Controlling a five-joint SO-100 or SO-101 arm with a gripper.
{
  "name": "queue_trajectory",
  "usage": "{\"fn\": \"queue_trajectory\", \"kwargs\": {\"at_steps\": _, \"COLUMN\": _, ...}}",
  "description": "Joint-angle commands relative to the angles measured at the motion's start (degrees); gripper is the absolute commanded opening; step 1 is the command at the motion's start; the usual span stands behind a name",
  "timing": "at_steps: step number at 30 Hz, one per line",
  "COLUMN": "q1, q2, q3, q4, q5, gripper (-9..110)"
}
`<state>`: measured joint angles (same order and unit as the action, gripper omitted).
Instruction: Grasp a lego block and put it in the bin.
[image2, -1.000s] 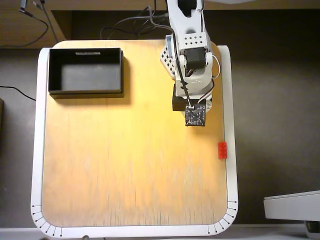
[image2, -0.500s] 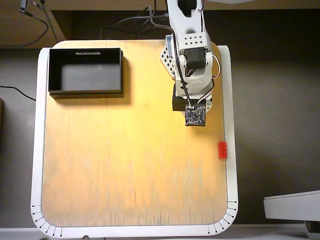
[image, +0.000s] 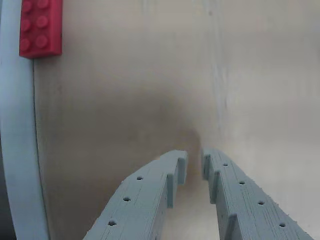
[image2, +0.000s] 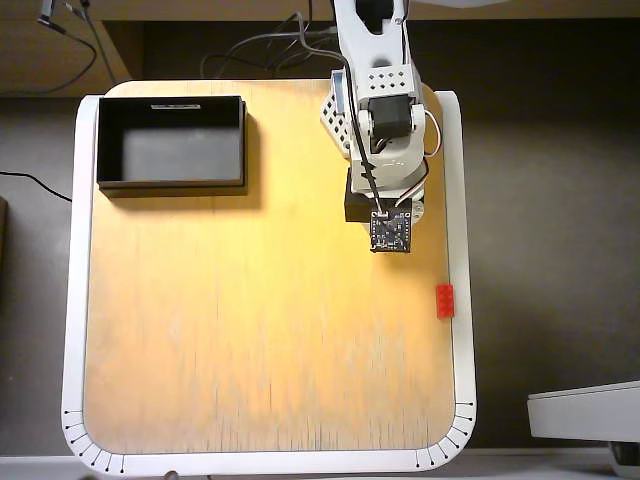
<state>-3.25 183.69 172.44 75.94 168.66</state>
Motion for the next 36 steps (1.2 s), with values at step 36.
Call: {"fn": "queue_trajectory", "kwargs": {"at_steps": 36, "q1": -2.29, "q2": -55.63, "q3": -60.12, "q4": 3.96, "q5": 3.60, "gripper": 3}}
